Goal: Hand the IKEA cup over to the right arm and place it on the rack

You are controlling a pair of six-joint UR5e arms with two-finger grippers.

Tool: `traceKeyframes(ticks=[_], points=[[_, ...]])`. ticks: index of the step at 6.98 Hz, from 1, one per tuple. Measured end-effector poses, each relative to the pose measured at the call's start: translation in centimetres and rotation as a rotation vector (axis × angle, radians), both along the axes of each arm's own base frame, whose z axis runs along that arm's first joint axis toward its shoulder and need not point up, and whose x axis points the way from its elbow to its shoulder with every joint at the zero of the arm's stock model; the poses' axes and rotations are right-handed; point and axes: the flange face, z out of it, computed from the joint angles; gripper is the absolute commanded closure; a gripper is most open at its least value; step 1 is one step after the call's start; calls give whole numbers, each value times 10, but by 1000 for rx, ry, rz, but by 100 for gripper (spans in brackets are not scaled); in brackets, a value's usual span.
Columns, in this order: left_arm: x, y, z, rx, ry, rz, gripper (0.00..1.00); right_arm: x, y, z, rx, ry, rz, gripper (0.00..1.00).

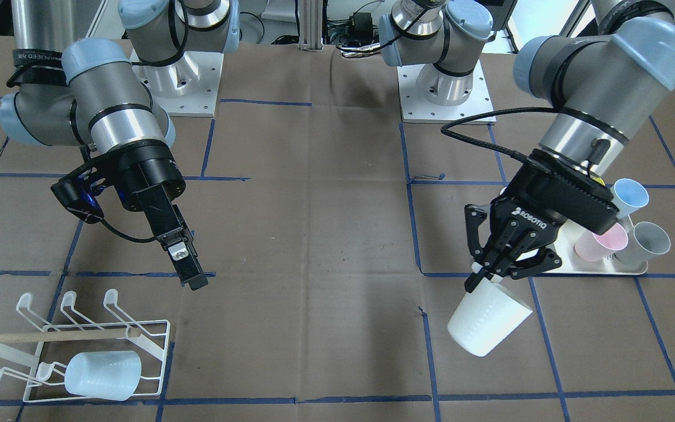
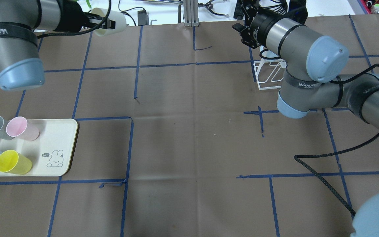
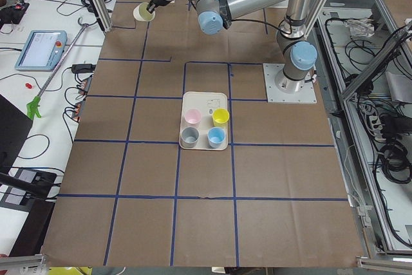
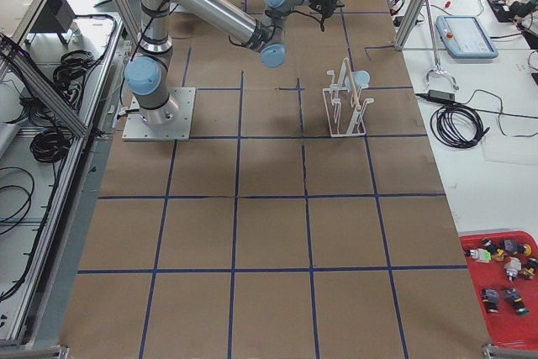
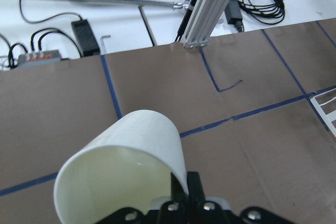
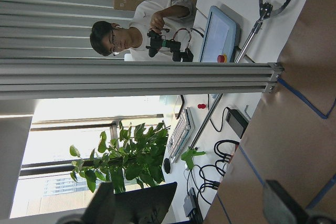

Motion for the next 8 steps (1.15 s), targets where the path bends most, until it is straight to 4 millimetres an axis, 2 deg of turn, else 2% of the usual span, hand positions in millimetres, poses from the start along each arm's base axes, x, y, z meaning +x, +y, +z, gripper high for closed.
traceKeyframes(ticks=[1, 2, 4, 6, 8], points=[[-21, 2, -12, -58, 13, -42, 100, 8, 0, -6, 35, -33, 0, 0], [-42, 16, -29, -106, 17, -76, 100, 17, 2, -10, 74, -81, -3, 0], [-72, 57, -69, -179, 68, -70, 100, 26, 12, -31, 178, -129, -12, 0], [-97, 79, -79, -178, 125, -59, 100, 27, 16, -50, 275, -128, -16, 0], [-132, 99, -82, -167, 169, -65, 100, 28, 16, -55, 289, -119, -9, 0]])
